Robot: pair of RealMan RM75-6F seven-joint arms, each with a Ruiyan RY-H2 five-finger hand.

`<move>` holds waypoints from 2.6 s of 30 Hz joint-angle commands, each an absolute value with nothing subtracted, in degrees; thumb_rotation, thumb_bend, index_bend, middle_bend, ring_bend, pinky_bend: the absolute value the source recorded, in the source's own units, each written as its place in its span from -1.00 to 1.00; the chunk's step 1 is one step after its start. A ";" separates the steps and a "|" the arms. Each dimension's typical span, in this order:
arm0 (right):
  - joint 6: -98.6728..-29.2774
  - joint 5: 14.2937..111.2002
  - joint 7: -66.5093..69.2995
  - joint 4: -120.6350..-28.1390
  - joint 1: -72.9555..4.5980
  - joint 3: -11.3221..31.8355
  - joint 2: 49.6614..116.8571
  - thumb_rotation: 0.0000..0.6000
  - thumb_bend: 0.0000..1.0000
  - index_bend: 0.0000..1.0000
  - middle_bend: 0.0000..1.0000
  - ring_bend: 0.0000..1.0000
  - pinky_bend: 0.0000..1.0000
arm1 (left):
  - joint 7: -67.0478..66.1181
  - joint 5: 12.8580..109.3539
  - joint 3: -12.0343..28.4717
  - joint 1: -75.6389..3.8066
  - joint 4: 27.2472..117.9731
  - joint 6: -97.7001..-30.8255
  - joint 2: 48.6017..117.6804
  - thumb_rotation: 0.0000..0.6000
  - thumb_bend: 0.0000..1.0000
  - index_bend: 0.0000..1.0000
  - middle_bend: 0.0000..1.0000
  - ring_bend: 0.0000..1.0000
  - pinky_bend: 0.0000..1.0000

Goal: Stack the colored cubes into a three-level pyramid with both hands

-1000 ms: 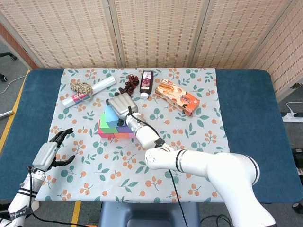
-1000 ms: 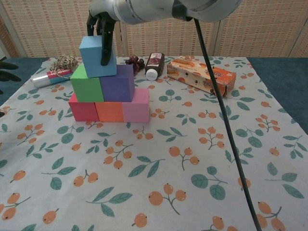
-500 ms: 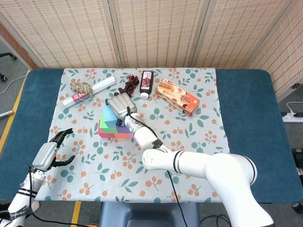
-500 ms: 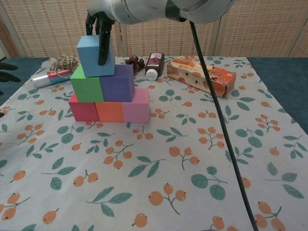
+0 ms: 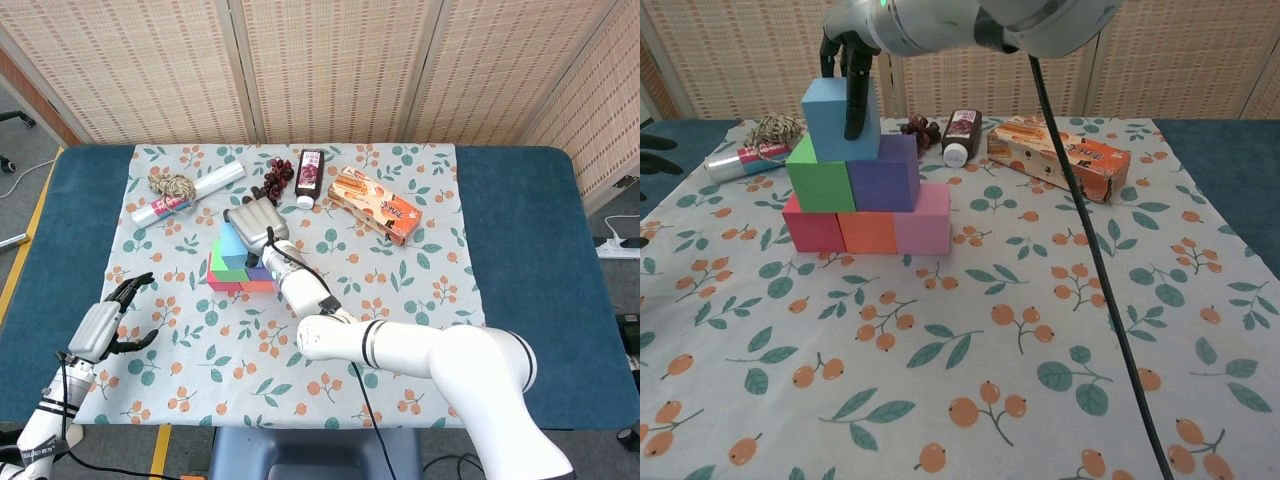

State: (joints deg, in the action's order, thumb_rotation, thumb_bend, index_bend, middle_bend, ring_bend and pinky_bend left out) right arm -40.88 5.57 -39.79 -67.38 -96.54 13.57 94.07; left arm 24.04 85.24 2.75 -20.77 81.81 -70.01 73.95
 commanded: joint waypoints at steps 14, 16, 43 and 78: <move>-40.15 6.15 -39.62 -70.70 -95.33 14.88 92.17 1.00 -1.00 -1.00 -0.76 -1.00 -1.00 | 24.08 85.32 2.86 -21.33 81.86 -69.33 73.82 1.00 -0.39 -0.98 -0.74 -0.84 -0.58; -40.31 6.75 -39.09 -72.31 -94.89 15.21 91.03 1.00 -1.00 -1.00 -0.81 -1.00 -1.00 | 24.51 85.23 2.96 -21.67 81.82 -68.78 73.64 1.00 -0.39 -0.98 -0.74 -0.84 -0.58; -36.39 52.44 -12.80 -87.99 -63.18 5.21 72.68 1.00 -0.41 -1.00 -1.00 -1.00 -1.00 | 8.70 80.08 5.80 -28.19 74.25 -60.84 80.16 1.00 -0.39 -0.82 -0.92 -0.99 -0.89; -34.19 72.37 -2.33 -71.26 -63.22 6.95 86.21 1.00 -0.31 -1.00 -1.00 -1.00 -1.00 | -2.49 75.15 7.14 -33.59 72.87 -55.33 84.62 1.00 -0.39 -0.88 -1.00 -1.00 -1.00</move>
State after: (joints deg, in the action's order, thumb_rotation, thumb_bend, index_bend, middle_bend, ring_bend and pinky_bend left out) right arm -33.86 71.80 -2.85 -71.79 -63.41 6.89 85.78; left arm -2.48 75.13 7.15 -33.57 72.88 -55.35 84.61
